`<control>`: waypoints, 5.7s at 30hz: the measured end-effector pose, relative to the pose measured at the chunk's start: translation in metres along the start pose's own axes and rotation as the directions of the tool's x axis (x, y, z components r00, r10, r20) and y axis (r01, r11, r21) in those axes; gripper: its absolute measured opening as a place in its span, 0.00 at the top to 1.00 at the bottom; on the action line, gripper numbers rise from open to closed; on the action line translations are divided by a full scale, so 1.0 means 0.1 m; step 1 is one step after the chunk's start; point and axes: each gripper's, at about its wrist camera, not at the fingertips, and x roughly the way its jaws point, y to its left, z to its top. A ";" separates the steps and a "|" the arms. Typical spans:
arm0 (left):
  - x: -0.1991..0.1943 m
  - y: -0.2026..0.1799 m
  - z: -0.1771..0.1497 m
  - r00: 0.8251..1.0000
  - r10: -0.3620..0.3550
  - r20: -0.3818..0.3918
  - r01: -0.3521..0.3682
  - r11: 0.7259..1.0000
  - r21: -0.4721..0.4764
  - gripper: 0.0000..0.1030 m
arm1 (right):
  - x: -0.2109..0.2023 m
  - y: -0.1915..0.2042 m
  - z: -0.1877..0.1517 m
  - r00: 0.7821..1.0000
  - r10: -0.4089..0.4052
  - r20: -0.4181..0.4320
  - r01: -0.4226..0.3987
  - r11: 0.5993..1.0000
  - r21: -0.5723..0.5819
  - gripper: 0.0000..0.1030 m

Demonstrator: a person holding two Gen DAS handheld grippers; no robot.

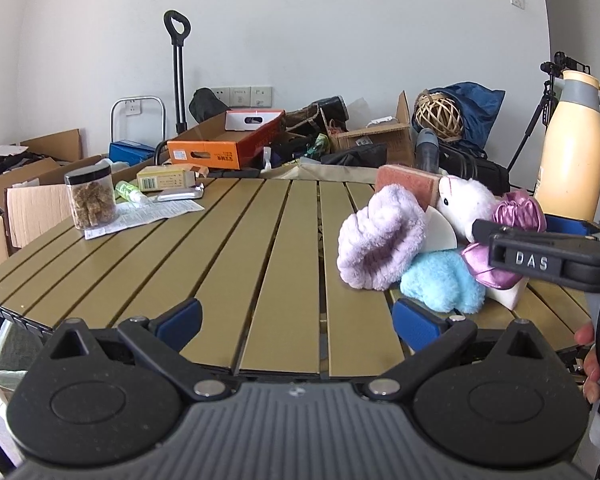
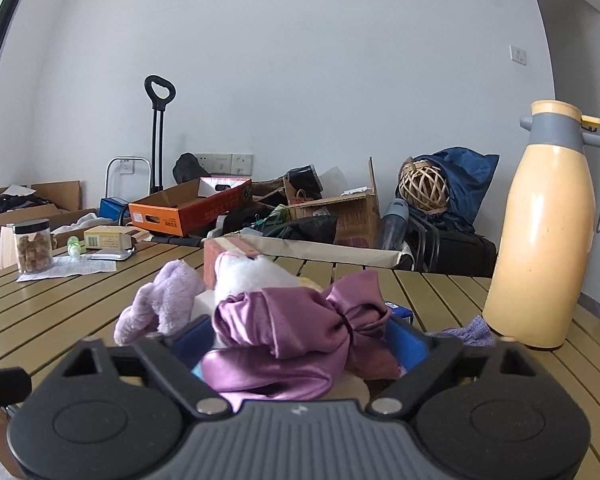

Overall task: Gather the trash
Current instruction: 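Reach the right tool to the table and grasp the purple satin cloth, then grasp the lavender fuzzy sock with the left tool while the right tool holds the satin cloth, then lift both held items off the table and carry them toward the black bin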

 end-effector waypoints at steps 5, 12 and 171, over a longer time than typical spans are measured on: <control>0.03 0.00 -0.01 1.000 -0.007 -0.002 0.007 1.000 -0.003 0.00 | 0.04 -0.12 0.00 1.000 0.024 -0.009 -0.024 0.999 0.031 0.34; 0.04 0.00 -0.02 1.000 -0.007 -0.001 0.007 1.000 0.001 0.00 | 0.05 -0.37 -0.02 0.999 0.040 -0.031 -0.036 0.993 0.115 0.48; -1.49 -0.20 -0.85 0.979 -0.188 -0.083 0.195 0.977 0.081 0.72 | -2.36 0.13 -0.82 0.983 0.144 -0.116 -0.121 0.976 0.184 0.68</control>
